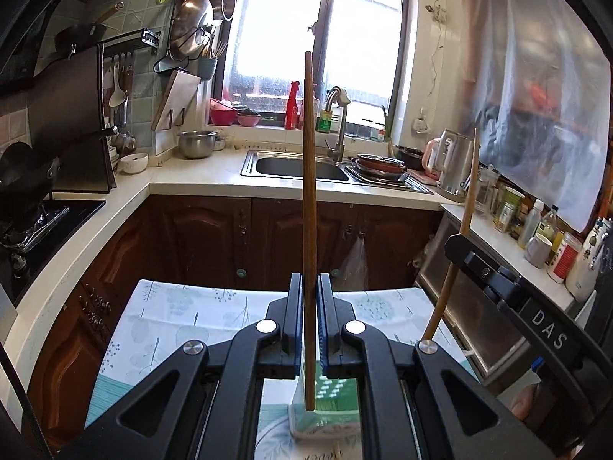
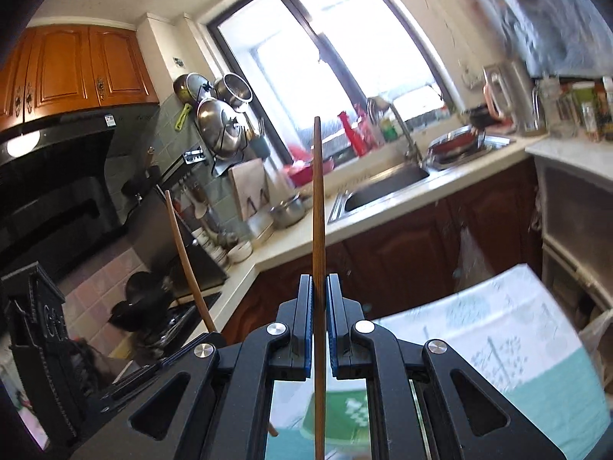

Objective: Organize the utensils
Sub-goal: 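Carry the chopstick with the right tool and drop it into the green holder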

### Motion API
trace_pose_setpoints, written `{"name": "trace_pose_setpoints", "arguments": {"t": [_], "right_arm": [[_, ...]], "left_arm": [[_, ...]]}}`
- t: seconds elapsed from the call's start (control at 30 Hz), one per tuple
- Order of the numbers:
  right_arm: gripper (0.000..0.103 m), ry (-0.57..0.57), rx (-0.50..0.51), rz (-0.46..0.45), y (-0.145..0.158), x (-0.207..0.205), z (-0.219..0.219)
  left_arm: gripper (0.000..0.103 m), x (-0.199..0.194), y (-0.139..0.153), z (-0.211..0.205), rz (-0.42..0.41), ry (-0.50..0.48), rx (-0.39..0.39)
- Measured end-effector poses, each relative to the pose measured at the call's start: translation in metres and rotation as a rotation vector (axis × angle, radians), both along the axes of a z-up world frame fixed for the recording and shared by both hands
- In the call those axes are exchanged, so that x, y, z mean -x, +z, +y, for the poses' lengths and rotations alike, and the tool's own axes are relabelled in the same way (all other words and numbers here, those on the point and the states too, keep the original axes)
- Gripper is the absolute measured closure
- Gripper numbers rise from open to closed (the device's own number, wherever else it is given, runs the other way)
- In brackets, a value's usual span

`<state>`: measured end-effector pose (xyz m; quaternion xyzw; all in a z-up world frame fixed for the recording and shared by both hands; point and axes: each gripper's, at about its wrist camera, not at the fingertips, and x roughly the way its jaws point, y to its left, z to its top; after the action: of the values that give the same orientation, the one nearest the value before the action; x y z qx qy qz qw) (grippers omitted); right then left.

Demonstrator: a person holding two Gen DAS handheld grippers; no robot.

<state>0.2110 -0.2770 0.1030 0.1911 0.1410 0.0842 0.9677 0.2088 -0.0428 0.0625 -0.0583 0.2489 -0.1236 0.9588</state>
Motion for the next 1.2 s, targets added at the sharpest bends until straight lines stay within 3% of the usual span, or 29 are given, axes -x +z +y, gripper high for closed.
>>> {"name": "trace_pose_setpoints", "arguments": {"t": [0.17, 0.43, 0.67, 0.87, 0.93, 1.0, 1.13, 1.2], "right_arm": [[0.097, 0.005, 0.089, -0.031, -0.021, -0.033, 0.015], [0.097, 0.041, 0.161, -0.001, -0.100, -0.074, 0.029], [0.097, 0.068, 0.186, -0.024, -0.164, -0.074, 0.040], [0.096, 0.172, 0.220, 0.038, -0.200, -0.070, 0.059], [0.096, 0.220, 0.224, 0.063, -0.208, -0.067, 0.061], [0.094, 0.240, 0.238, 0.079, -0.212, -0.060, 0.063], [0.079, 0.284, 0.254, 0.120, -0.209, -0.044, 0.063], [0.078, 0.298, 0.272, 0.134, -0.208, -0.036, 0.068]], "left_arm": [[0.099, -0.019, -0.020, -0.008, -0.014, -0.004, 0.026], [0.099, -0.029, -0.062, -0.008, -0.008, -0.029, 0.091], [0.099, -0.020, -0.081, -0.011, -0.027, -0.057, 0.070], [0.098, -0.014, -0.086, -0.006, 0.020, -0.073, 0.055], [0.095, -0.011, -0.086, -0.004, 0.044, -0.088, 0.046], [0.083, -0.009, -0.086, -0.003, 0.086, -0.100, 0.043], [0.071, 0.000, -0.087, 0.002, 0.176, -0.131, 0.051], [0.069, 0.007, -0.086, 0.004, 0.211, -0.131, 0.044]]}}
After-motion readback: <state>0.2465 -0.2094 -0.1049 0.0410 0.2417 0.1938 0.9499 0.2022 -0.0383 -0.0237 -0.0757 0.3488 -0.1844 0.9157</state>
